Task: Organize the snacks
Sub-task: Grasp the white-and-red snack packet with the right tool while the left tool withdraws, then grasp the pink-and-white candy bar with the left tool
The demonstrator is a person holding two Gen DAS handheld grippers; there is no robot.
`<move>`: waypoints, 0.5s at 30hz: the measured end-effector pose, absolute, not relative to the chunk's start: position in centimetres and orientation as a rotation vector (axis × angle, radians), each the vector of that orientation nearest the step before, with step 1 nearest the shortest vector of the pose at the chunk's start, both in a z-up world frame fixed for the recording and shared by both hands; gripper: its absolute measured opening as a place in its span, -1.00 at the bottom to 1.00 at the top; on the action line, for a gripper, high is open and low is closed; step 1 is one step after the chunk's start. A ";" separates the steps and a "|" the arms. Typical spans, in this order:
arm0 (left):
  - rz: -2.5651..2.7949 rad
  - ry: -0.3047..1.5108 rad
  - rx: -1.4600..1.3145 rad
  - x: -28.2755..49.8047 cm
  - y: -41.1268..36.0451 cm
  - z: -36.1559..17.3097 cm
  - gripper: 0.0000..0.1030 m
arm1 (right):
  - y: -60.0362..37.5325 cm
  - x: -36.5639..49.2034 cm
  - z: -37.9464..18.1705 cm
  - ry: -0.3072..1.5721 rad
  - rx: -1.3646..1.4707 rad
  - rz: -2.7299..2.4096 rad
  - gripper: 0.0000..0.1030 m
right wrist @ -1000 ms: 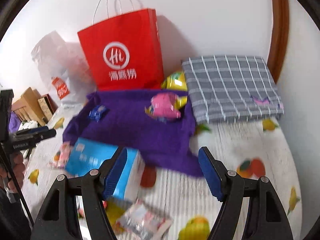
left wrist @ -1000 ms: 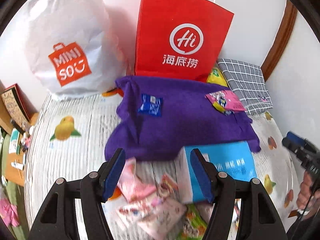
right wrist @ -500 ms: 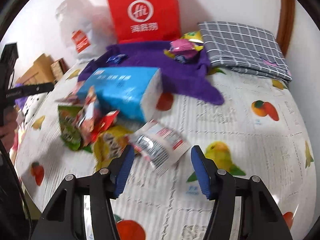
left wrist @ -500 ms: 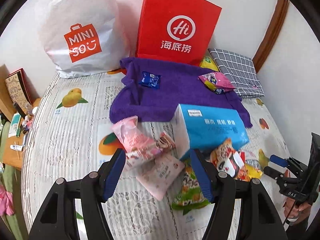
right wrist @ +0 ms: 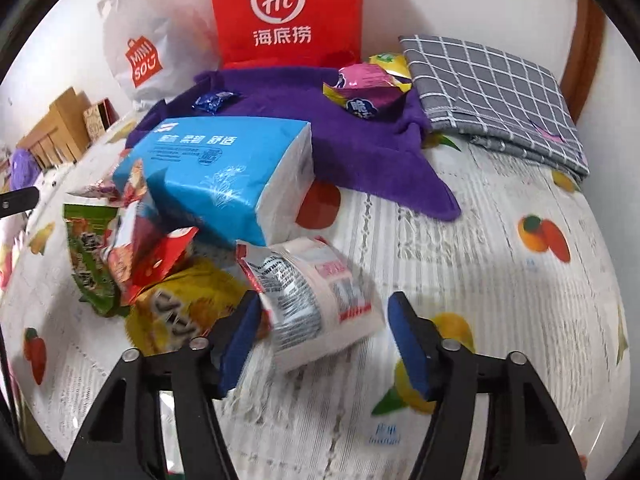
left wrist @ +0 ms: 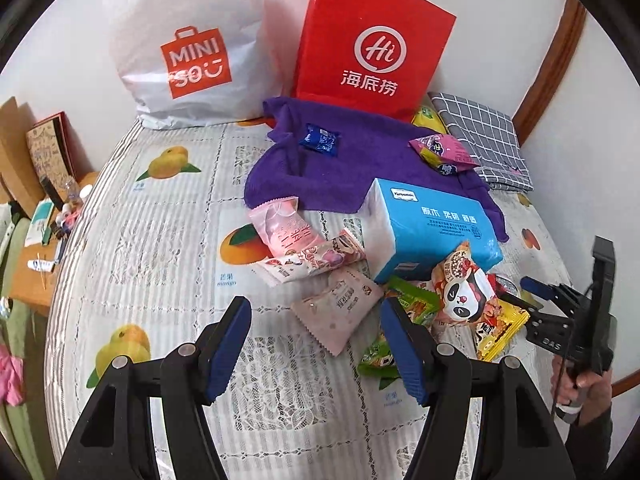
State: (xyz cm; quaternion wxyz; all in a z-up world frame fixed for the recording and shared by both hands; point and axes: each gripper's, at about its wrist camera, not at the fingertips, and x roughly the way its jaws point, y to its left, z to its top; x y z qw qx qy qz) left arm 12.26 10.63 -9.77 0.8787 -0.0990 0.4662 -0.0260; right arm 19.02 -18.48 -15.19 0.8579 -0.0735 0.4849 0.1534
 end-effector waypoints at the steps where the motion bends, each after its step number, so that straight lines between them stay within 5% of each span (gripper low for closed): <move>1: -0.054 0.974 -0.214 12.2 10.7 -9.8 0.26 | -18.4 19.4 -15.4 1.022 -0.156 0.326 0.31; 15: -0.035 1.001 -0.229 12.4 11.6 -11.5 0.26 | -20.4 19.1 -16.3 1.040 -0.071 0.271 0.05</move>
